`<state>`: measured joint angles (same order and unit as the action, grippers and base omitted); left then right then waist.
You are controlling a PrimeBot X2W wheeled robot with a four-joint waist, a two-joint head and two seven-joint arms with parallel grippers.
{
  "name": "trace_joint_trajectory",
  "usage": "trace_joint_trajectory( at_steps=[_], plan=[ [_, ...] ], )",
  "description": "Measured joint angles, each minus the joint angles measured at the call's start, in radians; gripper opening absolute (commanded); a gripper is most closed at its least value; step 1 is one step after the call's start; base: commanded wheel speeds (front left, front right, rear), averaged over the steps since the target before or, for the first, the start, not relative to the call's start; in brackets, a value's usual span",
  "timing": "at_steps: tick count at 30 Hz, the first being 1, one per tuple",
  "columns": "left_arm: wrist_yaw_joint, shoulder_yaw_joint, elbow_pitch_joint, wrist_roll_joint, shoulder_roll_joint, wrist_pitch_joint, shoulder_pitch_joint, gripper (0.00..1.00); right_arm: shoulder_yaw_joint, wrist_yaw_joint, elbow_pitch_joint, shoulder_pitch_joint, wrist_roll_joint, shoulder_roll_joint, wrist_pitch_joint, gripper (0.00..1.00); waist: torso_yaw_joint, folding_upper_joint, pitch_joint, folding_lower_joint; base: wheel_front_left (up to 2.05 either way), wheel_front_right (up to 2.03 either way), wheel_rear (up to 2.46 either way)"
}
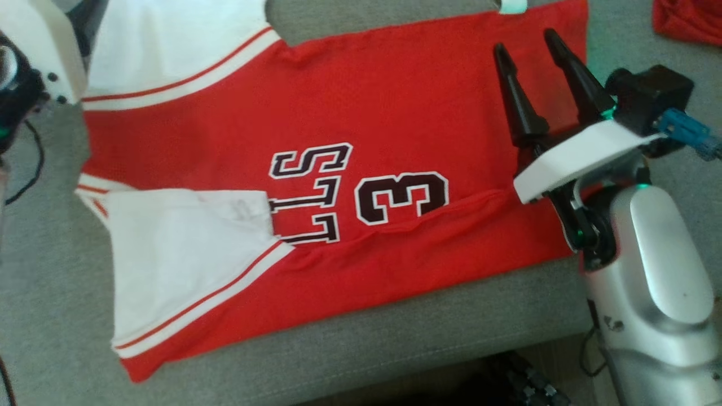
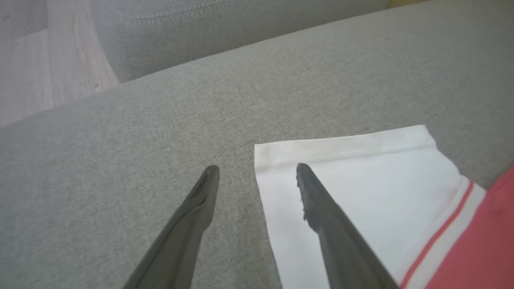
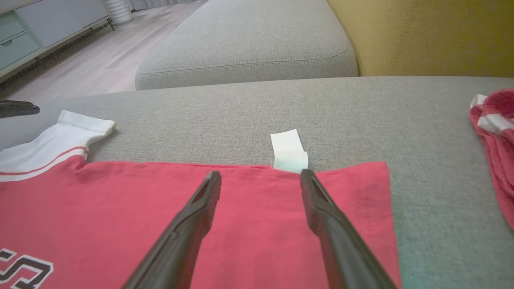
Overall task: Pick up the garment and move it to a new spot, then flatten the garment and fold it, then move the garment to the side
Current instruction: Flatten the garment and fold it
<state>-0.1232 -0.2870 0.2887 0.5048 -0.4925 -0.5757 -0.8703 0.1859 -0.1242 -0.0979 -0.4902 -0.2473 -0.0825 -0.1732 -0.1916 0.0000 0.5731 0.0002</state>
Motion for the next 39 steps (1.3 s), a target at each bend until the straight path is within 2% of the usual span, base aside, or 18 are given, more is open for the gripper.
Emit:
trace_joint_trajectory(
  at_steps=[14, 15, 16, 18, 19, 20, 27, 32, 39],
  plan=[
    [-0.001, -0.023, 0.106, 0.008, -0.038, 0.014, -0.045, 1.00, 0.043, 0.000, -0.024, -0.040, -0.017, -0.025, 0.024, 1.00, -0.069, 0.0000, 0.033, -0.0003, 0.00, 0.00, 0.00],
    [-0.001, -0.026, 0.108, 0.009, -0.039, 0.014, -0.048, 0.86, 0.044, 0.000, -0.024, -0.043, -0.017, -0.026, 0.024, 1.00, -0.071, 0.0000, 0.033, -0.0002, 0.00, 0.00, 0.00],
    [-0.001, -0.030, 0.111, 0.010, -0.038, 0.015, -0.054, 0.57, 0.045, 0.000, -0.025, -0.047, -0.017, -0.026, 0.024, 1.00, -0.073, 0.0000, 0.034, -0.0003, 0.00, 0.00, 0.00],
    [-0.001, -0.043, 0.112, 0.025, -0.037, 0.024, -0.060, 0.28, 0.046, 0.000, -0.025, -0.057, -0.017, -0.026, 0.023, 1.00, -0.074, 0.0000, 0.033, -0.0002, 0.00, 0.00, 0.00],
    [-0.001, -0.055, 0.112, 0.029, -0.036, 0.031, -0.060, 0.10, 0.046, 0.000, -0.028, -0.061, -0.016, -0.028, 0.022, 1.00, -0.073, 0.0000, 0.031, -0.0002, 0.00, 0.00, 0.00],
    [-0.001, -0.061, 0.112, 0.032, -0.034, 0.040, -0.059, 0.00, 0.045, 0.000, -0.034, -0.066, -0.015, -0.030, 0.021, 1.00, -0.072, 0.0000, 0.029, -0.0002, 0.00, 0.00, 0.00],
    [-0.001, -0.087, 0.104, 0.053, -0.024, 0.137, -0.057, 0.00, 0.004, 0.000, -0.130, -0.151, 0.021, -0.073, -0.032, 1.00, -0.046, 0.0000, 0.002, -0.0002, 0.00, 0.00, 0.00],
    [-0.002, -0.102, 0.058, 0.077, -0.015, 0.188, -0.044, 0.00, -0.022, 0.000, -0.234, -0.214, 0.054, -0.138, -0.106, 1.00, -0.005, 0.0000, -0.020, -0.0003, 0.00, 0.00, 0.00],
    [-0.001, -0.125, -0.012, 0.107, -0.011, 0.218, 0.005, 0.00, 0.000, 0.000, -0.330, -0.234, 0.049, -0.210, -0.218, 1.00, 0.056, 0.0000, -0.043, -0.0003, 0.00, 0.00, 0.00]
  ],
)
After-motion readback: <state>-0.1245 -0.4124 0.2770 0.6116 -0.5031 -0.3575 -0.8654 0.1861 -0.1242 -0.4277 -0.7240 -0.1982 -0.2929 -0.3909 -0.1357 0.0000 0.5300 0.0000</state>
